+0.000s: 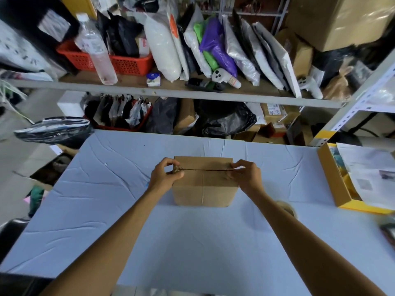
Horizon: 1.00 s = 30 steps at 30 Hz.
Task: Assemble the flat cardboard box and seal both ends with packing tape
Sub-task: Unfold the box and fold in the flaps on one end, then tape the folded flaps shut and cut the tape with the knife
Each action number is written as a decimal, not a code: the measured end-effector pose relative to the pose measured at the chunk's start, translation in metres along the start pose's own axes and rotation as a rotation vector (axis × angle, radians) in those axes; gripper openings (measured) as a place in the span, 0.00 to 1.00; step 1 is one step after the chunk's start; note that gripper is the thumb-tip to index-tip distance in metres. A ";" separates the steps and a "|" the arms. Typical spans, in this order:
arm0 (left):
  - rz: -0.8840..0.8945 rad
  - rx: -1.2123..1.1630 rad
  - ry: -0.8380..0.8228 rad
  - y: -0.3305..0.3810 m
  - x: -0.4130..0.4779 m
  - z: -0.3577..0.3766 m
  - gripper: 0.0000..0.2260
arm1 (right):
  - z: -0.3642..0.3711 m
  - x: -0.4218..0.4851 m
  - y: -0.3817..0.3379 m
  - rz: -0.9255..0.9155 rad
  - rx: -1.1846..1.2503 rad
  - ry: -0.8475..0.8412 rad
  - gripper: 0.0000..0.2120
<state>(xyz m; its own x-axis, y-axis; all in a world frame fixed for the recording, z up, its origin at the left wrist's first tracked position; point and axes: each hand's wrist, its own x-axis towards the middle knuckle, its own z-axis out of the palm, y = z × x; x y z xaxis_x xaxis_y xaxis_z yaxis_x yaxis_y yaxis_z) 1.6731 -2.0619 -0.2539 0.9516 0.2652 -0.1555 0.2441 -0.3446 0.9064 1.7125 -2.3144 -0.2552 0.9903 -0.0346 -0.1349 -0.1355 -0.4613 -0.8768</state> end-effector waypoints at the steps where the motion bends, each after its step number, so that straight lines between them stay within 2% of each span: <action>1: -0.009 0.014 -0.010 0.003 0.000 -0.001 0.11 | 0.000 -0.001 0.000 0.004 -0.006 -0.008 0.08; 6: -0.006 0.023 -0.031 0.010 0.005 -0.002 0.12 | -0.008 0.007 0.000 0.034 0.003 -0.031 0.10; 11: 0.006 0.046 -0.041 0.023 0.009 -0.003 0.16 | -0.029 0.012 -0.009 -0.025 -0.032 -0.060 0.21; 14: 0.024 0.066 -0.047 0.028 0.010 -0.004 0.18 | -0.046 0.003 0.011 0.048 0.036 0.037 0.19; 17: 0.039 0.067 -0.044 0.027 0.009 -0.005 0.22 | -0.064 -0.012 0.056 0.227 -0.361 0.149 0.13; 19: 0.053 0.043 -0.057 0.026 0.007 -0.005 0.24 | -0.074 -0.028 0.088 0.357 -0.600 0.093 0.15; 21: 0.072 0.036 -0.058 0.026 0.004 -0.004 0.23 | -0.080 -0.041 0.113 0.429 -0.726 -0.052 0.21; 23: 0.097 0.029 -0.051 0.026 0.001 -0.003 0.23 | -0.080 -0.051 0.132 0.403 -0.841 -0.213 0.28; 25: 0.111 0.011 -0.048 0.026 -0.002 -0.002 0.22 | -0.077 -0.057 0.142 0.333 -0.963 -0.272 0.32; 27: 0.111 -0.012 -0.041 0.026 -0.004 -0.001 0.22 | -0.074 -0.060 0.146 0.275 -1.012 -0.222 0.28; 30: 0.112 -0.019 -0.009 0.027 -0.005 0.000 0.21 | -0.074 -0.060 0.142 0.245 -0.962 -0.134 0.25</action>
<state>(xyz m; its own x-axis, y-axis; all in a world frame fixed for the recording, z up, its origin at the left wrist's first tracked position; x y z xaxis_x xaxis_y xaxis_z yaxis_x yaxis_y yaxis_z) 1.6745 -2.0726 -0.2282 0.9743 0.2181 -0.0566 0.1331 -0.3546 0.9255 1.6364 -2.4431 -0.3374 0.9188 -0.1514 -0.3645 -0.1929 -0.9780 -0.0799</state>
